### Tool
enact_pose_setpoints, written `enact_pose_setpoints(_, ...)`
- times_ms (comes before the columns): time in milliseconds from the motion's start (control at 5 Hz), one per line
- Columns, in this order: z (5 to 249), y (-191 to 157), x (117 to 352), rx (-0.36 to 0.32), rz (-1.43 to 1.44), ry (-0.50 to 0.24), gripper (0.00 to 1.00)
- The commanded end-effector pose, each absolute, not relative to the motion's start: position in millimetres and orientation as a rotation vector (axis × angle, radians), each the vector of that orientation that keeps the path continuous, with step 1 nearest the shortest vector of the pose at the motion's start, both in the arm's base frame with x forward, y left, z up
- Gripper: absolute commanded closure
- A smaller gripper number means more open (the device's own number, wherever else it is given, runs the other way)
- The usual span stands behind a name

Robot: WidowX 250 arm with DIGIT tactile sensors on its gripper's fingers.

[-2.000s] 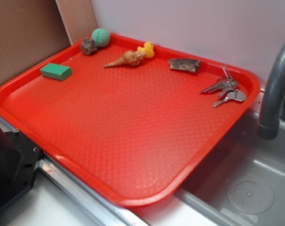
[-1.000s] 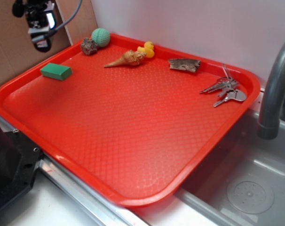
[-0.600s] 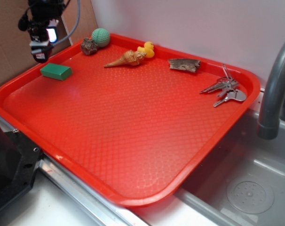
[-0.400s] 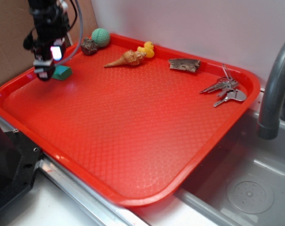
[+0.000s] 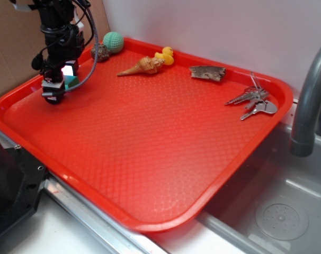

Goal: Grab the green block.

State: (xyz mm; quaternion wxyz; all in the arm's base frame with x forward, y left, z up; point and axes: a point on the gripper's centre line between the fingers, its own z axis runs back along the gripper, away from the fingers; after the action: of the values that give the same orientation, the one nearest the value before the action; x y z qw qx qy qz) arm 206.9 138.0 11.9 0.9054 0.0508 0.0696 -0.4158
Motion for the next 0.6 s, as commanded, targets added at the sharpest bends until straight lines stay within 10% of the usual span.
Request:
enact_pose_setpoints(0,12.0,131.2,211.4,0.108,-0.758,0.154,1.0)
enact_pose_setpoints(400,16.3,129.4,211.5,0.108,-0.72,0.166,1.0)
